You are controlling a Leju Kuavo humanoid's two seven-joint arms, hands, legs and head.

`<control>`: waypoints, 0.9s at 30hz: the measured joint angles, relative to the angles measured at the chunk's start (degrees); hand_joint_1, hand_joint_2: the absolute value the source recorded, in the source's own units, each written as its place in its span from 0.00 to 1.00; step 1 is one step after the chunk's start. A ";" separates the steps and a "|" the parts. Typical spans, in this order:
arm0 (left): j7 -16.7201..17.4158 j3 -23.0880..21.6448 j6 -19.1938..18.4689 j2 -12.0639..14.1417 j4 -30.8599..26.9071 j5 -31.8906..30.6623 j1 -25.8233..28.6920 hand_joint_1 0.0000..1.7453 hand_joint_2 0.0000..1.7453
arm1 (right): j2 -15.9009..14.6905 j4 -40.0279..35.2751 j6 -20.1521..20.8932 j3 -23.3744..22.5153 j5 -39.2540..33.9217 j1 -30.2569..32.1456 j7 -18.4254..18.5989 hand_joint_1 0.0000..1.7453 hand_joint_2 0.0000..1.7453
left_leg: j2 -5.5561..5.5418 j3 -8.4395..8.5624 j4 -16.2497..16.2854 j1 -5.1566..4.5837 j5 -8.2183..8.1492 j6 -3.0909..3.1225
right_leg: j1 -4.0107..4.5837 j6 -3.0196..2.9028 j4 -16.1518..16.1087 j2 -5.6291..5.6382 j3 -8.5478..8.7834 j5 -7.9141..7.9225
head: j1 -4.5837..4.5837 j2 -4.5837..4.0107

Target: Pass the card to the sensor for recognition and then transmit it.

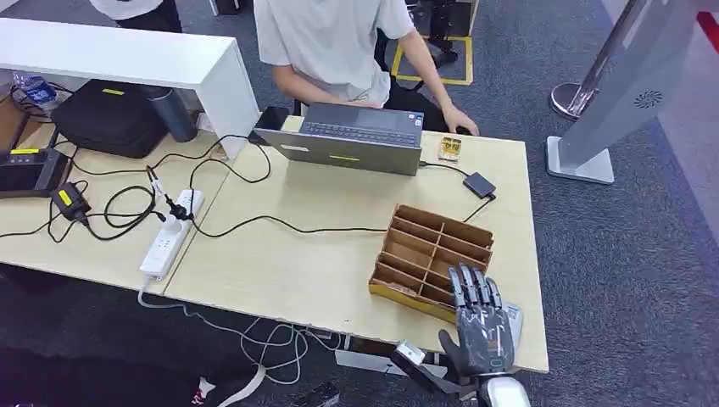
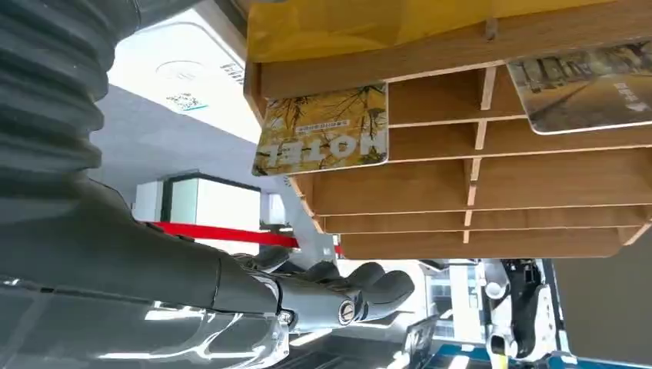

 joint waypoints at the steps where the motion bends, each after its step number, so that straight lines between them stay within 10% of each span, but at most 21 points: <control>1: -0.02 -0.07 0.00 0.00 0.00 0.02 0.00 0.00 1.00 | 0.00 0.04 0.00 -0.02 0.00 -0.01 0.00 0.00 1.00 | 0.00 0.00 0.00 0.00 0.00 0.00 | 0.00 0.00 0.00 0.00 0.00 0.00 | 0.02 0.00; 13: -0.02 -0.57 0.00 0.00 0.00 0.20 0.01 0.00 1.00 | 0.02 0.18 0.31 -0.04 0.00 -0.19 -0.50 0.00 1.00 | 0.00 -0.01 0.00 0.00 0.00 0.00 | 0.00 0.00 0.00 0.00 0.00 0.00 | 0.02 0.00; 14: 0.00 -0.57 0.00 0.00 0.00 0.22 0.01 0.00 1.00 | 0.02 0.22 0.31 -0.02 0.00 -0.24 -0.52 1.00 1.00 | -0.01 -0.01 0.00 0.00 0.00 0.00 | 0.00 0.00 0.00 0.00 0.00 0.00 | 0.02 0.00; 27: -0.07 -0.94 0.00 0.02 0.00 0.87 0.05 0.00 1.00 | 0.02 0.22 0.92 -0.04 -2.60 -0.28 -1.84 1.00 1.00 | -0.02 0.00 0.00 -0.01 0.00 0.00 | -0.01 0.00 0.00 0.00 0.00 0.00 | 0.02 0.00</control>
